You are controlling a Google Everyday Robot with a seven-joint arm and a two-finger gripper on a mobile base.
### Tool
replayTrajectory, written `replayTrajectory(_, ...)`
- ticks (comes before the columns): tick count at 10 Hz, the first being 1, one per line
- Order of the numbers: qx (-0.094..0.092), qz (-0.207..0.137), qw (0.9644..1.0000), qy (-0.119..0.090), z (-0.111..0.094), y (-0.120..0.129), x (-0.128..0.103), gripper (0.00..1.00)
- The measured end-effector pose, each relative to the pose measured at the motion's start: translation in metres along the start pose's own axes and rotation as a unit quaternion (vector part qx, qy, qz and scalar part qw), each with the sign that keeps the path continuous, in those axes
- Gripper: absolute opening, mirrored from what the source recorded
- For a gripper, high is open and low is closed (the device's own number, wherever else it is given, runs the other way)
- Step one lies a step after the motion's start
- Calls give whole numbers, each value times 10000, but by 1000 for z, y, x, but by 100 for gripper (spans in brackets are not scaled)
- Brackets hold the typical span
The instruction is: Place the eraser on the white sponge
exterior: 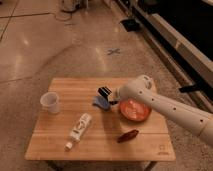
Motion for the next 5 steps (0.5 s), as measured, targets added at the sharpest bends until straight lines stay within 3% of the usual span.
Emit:
replayTrajectory(2,-44,26,10000,-1,9,-10,-3,1)
replayTrajectory(4,-37,36,10000,-37,15,-21,-7,15)
replayTrajectory(5,-29,11,10000,-70,20,-31,-9,30)
